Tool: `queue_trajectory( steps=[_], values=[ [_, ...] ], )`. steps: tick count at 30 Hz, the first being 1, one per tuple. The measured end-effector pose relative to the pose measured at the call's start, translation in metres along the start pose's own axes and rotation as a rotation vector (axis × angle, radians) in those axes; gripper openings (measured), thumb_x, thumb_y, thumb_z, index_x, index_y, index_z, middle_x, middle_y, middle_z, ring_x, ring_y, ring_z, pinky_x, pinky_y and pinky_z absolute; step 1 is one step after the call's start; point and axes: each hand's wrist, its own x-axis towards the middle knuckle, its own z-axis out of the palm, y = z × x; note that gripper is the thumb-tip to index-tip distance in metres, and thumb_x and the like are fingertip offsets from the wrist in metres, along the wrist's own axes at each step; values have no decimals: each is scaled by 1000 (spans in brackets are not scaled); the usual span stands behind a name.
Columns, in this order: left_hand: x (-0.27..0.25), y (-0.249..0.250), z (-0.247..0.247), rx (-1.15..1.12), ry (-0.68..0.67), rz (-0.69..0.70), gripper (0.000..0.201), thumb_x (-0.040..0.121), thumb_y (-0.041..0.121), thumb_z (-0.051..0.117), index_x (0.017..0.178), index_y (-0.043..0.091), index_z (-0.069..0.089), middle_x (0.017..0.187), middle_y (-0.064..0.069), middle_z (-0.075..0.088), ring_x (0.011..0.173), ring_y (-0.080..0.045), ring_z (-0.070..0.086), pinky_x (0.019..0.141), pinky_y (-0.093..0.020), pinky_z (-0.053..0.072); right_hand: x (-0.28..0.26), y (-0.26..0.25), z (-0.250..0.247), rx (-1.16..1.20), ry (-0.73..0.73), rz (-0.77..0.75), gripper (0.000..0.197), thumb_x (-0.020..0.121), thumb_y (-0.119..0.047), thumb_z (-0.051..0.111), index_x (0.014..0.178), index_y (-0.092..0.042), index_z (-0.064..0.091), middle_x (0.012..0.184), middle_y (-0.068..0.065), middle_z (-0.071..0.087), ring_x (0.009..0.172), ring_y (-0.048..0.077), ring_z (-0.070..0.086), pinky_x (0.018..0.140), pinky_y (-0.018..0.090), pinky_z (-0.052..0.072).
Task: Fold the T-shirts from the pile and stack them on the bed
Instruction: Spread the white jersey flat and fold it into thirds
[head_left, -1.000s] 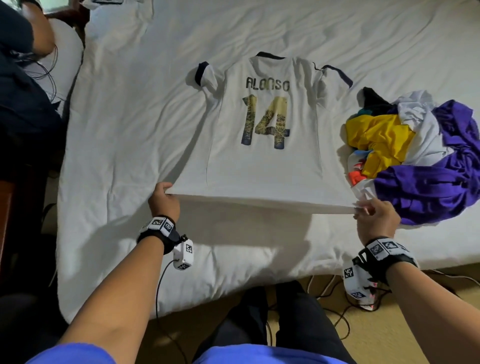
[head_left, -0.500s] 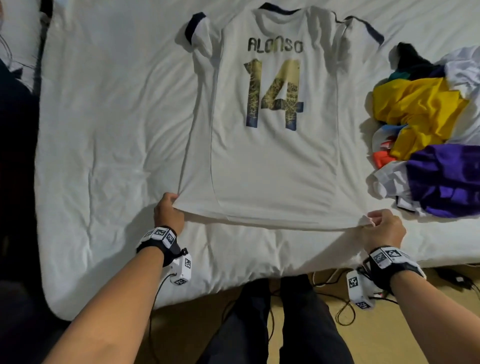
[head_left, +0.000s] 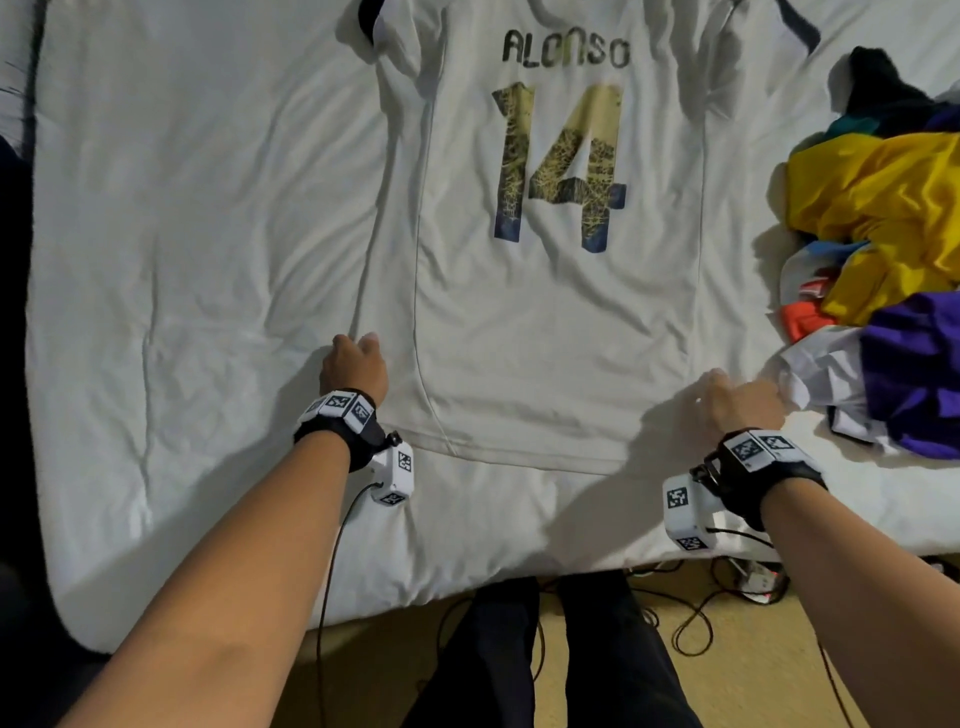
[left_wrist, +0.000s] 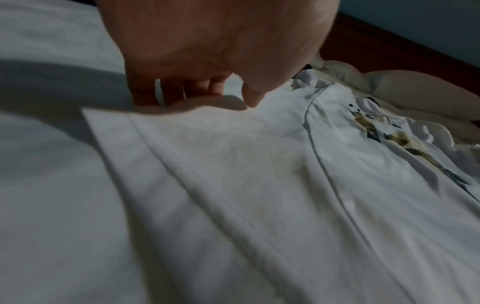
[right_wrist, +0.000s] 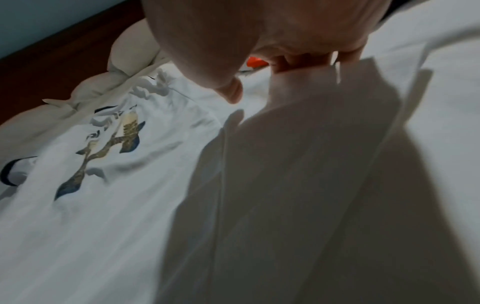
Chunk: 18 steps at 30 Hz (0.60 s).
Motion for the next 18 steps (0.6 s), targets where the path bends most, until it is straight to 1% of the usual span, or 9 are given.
queue_trajectory(
  steps=[2,3,4,6,7,10,13,14,18],
  values=[
    [0,3,5,-36,25,7,43,104,29,44,133,-1,51,137,-27,55,124,-44,52,96,-46,42,1,-7,4,-3,56,58,49,97,-20,52,137,8,47,140,29,49,126,46,51,107,50,41],
    [0,4,7,-69,46,13,38,104,24,45,131,-2,52,135,-28,54,123,-44,52,94,-45,42,0,-9,4,-13,63,56,44,97,-11,50,137,8,46,140,30,49,127,47,50,107,50,40],
    [-1,3,7,-114,62,13,32,104,19,46,127,-3,51,133,-29,54,120,-45,54,91,-43,43,-3,-9,2,-17,55,25,44,99,-8,48,139,9,43,143,31,45,130,47,47,108,48,37],
    [-5,0,4,-184,71,10,22,104,10,44,122,-3,48,131,-29,53,115,-45,57,84,-39,44,-8,-4,-6,-15,27,-67,47,102,-9,43,145,9,35,151,32,36,137,46,39,110,44,32],
    [-7,-2,1,-190,76,19,18,104,7,43,120,-2,47,130,-29,54,113,-45,58,82,-39,46,-10,0,-9,-13,32,-107,47,103,-10,41,145,9,33,151,32,35,136,46,39,110,44,32],
    [-17,-8,-11,-59,95,79,14,106,12,42,116,3,46,122,-28,60,110,-45,60,83,-50,53,-13,8,-15,-7,53,-140,43,102,-10,41,143,6,36,142,34,46,128,48,47,104,48,38],
    [-29,-17,-24,122,93,141,19,108,21,41,118,5,46,117,-25,66,106,-45,62,76,-46,47,-20,18,-24,-47,22,-134,50,101,-13,41,148,-1,33,132,35,55,122,50,53,100,49,41],
    [-33,-23,-28,157,92,149,22,109,24,40,119,5,46,117,-25,66,107,-46,63,77,-46,44,-23,23,-28,-76,4,-123,50,101,-16,41,148,-2,34,130,35,56,120,50,54,98,49,41],
    [-50,-52,-33,205,80,133,35,110,37,33,119,8,49,114,-27,66,108,-47,61,83,-49,45,-41,54,-32,-155,-16,-104,41,102,-30,37,126,3,43,122,37,58,111,51,57,80,47,37]
  ],
)
